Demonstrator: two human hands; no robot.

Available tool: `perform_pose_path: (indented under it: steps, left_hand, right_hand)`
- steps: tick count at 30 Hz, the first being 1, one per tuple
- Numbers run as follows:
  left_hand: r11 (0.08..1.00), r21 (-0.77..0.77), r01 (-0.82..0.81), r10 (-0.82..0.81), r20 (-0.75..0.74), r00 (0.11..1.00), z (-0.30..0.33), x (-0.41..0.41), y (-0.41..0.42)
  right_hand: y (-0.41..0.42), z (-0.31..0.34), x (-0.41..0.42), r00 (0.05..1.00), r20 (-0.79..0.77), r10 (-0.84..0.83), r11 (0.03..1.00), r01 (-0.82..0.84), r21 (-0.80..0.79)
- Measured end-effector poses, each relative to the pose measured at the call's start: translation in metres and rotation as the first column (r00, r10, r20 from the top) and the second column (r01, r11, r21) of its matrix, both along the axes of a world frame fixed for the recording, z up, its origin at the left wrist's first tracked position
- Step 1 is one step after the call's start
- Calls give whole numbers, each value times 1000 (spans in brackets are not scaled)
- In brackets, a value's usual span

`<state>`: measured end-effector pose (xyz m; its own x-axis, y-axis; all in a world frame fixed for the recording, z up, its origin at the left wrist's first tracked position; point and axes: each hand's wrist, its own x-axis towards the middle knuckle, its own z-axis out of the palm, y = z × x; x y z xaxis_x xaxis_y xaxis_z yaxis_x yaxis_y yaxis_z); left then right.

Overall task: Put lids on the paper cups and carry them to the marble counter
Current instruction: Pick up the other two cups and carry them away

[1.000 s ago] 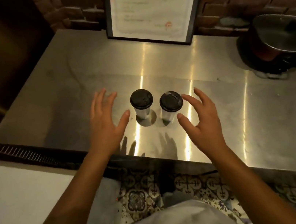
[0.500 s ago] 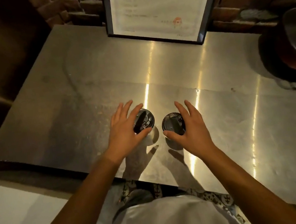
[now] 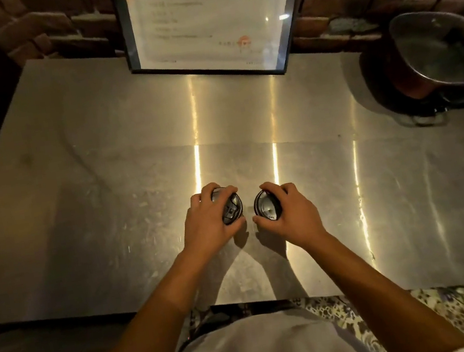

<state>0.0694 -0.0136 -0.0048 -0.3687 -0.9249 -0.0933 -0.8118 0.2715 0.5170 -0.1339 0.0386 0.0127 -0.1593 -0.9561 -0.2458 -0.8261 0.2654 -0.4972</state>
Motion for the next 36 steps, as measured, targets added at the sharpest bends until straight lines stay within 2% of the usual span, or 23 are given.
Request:
perform_pose_path:
  steps: [3,8,12,14,16,18,21,26,29,31,36]
  left_hand:
    - [1000,16,6,-6,7,1000,-2,0,-6]
    - [999,35,-5,7,-55,998,-6,-1,0]
    - [988,30,-151,152,-29,988,-1,-2,12]
    - [985,15,-170,170,-5,985,0,-4,18]
    - [970,-7,-243,243,-6,970,0,-5,29]
    - [969,-30,-244,243,-25,970,1,-5,27]
    - [964,23,-263,264,-38,964,5,-2,25]
    - [946,56,-318,322,-92,942,28,-1,56]
    - [925,64,-375,380,-128,916,55,-1,100]
    - [901,8,-433,431,-126,894,70,6,131]
    - [762,-71,-643,637,-91,765,90,33,204]
  right_hand:
    - [-2,2,5,999,-37,-25,999,26,29]
    - [2,1,9,996,-6,-85,996,85,22]
    - [2,-2,7,998,12,-56,998,55,4]
    - [3,-4,4,998,9,-66,997,66,-27]
    - [-1,-7,-3,1000,18,22,998,-21,-54]
    - [-5,-7,-11,996,33,82,996,-81,-41]
    - [-16,-1,-30,976,98,193,981,-191,-26]
    - [-23,26,-54,939,208,274,949,-229,-218]
    - [-18,39,-57,889,265,373,913,-301,-275]
    - [-16,44,-47,834,299,464,875,-379,-301]
    - [8,60,-2,686,345,640,767,-544,-341]
